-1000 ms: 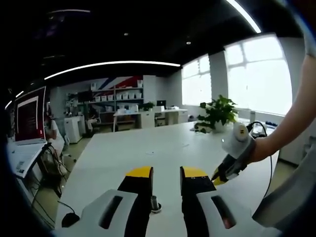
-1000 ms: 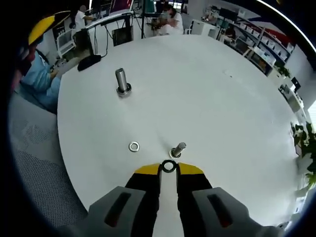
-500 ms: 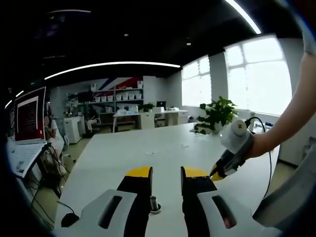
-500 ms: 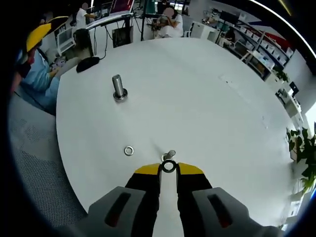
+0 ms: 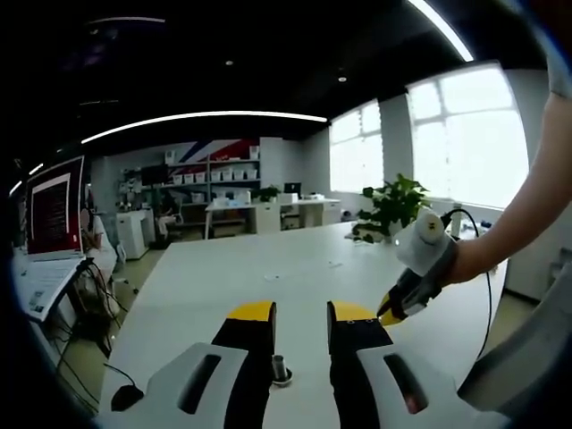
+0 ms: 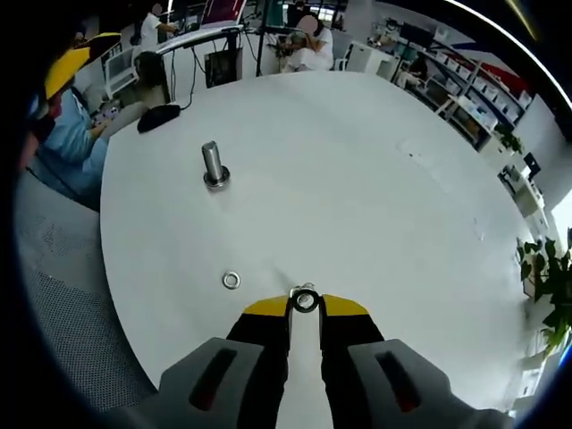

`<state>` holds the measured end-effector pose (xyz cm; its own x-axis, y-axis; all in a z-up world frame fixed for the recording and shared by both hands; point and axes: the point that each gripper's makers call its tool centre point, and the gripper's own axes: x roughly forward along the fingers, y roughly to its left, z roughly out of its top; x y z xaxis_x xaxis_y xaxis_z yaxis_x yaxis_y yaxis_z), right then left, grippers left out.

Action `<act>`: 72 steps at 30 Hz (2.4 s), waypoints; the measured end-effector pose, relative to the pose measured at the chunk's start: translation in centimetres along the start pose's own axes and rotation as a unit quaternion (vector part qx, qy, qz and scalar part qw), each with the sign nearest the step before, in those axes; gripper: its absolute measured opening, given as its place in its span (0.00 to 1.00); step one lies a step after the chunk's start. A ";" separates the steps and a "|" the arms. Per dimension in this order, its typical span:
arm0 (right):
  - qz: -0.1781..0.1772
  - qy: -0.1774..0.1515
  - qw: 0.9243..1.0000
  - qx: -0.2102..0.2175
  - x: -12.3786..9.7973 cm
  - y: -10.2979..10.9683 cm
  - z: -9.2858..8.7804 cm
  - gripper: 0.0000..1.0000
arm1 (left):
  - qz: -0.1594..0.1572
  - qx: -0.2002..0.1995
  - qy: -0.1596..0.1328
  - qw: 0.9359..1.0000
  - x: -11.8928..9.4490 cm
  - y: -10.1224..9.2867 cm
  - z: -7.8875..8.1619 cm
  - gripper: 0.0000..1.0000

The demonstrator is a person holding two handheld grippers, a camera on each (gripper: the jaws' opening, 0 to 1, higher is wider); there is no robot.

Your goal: Place the washer onto the threaded stud by aligning its center hole with the stud, sliding it down to the base, and recovering from edge contact or off-axis alignment until the washer reaches the visible bottom stop.

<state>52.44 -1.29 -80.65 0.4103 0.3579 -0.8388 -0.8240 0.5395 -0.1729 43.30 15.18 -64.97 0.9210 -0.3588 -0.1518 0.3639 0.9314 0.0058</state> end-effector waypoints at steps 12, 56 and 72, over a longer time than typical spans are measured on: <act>0.003 0.001 1.000 -0.013 0.3 0.0 0.7 0.13 | 0.000 -0.002 0.000 1.000 0.0 0.1 -0.1 0.21; 0.020 0.024 0.999 -0.002 1.6 0.1 0.0 0.14 | 0.006 -0.004 0.006 1.000 -0.1 0.4 -0.3 0.20; 0.017 0.022 1.000 -0.005 1.5 0.1 -0.2 0.15 | 0.012 -0.004 0.008 1.000 -0.1 0.7 -0.4 0.20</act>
<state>52.94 -0.83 -82.06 0.3653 0.3421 -0.8657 -0.8408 0.5204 -0.1491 43.44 15.89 -65.34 0.9273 -0.3354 -0.1665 0.3403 0.9403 0.0013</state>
